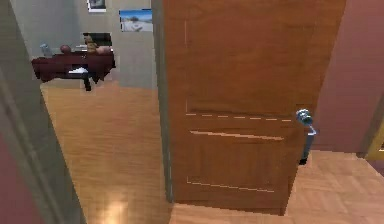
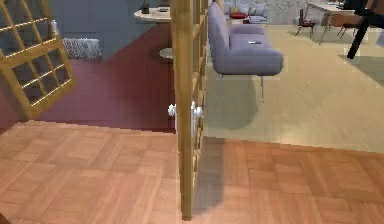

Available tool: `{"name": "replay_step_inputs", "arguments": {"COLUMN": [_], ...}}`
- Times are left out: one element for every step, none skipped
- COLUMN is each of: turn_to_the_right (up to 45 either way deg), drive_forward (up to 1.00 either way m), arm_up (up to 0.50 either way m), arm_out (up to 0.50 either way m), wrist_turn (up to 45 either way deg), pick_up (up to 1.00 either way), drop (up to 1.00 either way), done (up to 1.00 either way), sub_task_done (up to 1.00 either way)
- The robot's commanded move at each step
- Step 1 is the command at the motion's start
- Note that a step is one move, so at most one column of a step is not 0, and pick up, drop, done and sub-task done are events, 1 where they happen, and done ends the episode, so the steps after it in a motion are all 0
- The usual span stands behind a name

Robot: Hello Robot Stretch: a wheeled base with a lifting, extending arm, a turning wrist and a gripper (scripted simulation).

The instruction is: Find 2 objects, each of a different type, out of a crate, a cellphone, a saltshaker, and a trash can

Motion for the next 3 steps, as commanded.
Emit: {"name": "replay_step_inputs", "arguments": {"turn_to_the_right": [45.0,45.0,12.0], "drive_forward": [0.00,0.00,0.00], "arm_up": [0.00,0.00,0.00], "arm_out": [0.00,0.00,0.00], "wrist_turn": [0.0,0.0,0.0], "pick_up": [0.00,0.00,0.00], "drop": [0.00,0.00,0.00], "done": [0.00,0.00,0.00], "sub_task_done": [0.00,0.00,0.00]}}
